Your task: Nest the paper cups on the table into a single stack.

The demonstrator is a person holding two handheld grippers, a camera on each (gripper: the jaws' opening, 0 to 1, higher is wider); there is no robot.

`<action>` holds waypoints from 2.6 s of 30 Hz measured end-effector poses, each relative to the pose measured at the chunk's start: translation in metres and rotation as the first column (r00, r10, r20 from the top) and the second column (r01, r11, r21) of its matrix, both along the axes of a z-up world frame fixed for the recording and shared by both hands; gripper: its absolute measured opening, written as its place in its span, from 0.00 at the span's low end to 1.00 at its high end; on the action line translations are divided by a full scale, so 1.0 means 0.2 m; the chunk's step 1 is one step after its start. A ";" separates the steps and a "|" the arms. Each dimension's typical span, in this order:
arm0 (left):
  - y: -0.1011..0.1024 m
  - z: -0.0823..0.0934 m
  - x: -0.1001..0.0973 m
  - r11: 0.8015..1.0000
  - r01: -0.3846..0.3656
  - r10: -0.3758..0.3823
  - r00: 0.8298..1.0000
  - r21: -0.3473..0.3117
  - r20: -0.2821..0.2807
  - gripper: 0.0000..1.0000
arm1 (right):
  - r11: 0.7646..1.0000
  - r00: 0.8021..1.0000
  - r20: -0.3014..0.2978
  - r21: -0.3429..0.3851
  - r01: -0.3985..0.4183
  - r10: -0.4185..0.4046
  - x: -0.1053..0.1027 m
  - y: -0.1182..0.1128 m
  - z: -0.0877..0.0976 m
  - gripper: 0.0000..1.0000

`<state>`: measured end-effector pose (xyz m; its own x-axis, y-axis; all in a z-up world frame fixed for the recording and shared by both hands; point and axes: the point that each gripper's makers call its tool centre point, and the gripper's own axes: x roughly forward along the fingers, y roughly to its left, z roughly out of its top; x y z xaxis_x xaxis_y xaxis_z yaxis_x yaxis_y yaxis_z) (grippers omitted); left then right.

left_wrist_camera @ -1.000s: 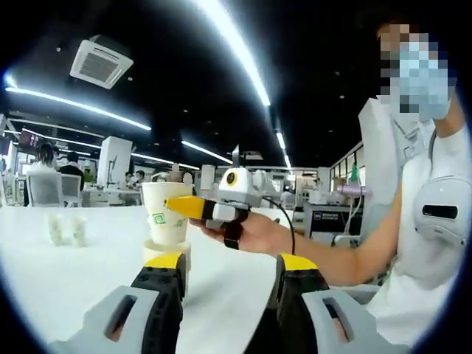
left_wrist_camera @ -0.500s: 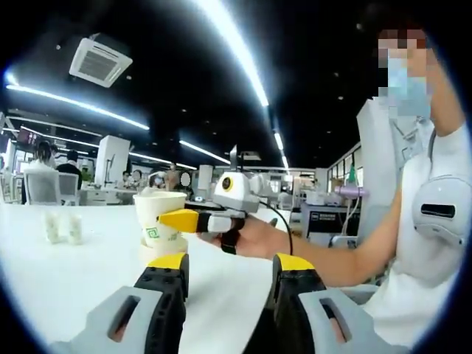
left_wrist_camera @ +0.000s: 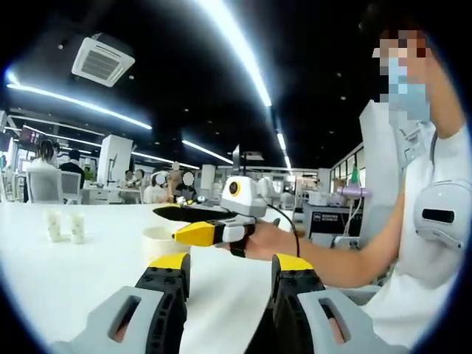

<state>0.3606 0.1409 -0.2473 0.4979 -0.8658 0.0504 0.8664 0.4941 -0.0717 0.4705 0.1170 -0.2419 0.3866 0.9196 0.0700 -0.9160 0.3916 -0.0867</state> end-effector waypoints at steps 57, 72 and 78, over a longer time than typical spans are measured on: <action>0.58 -0.04 1.16 0.880 -0.469 0.462 0.882 0.076 0.094 0.64 | 0.985 0.990 0.003 0.102 0.142 -0.143 -0.32 -0.37 0.13 0.64; 0.82 -0.28 1.69 0.746 -0.652 0.654 0.756 0.133 0.036 0.63 | 0.981 0.987 0.031 0.116 0.156 -0.161 -0.38 -0.45 0.22 0.63; 0.79 -0.30 1.86 0.755 -0.645 0.649 0.761 0.117 0.012 0.61 | 0.980 0.985 0.045 0.118 0.162 -0.169 -0.39 -0.48 0.26 0.63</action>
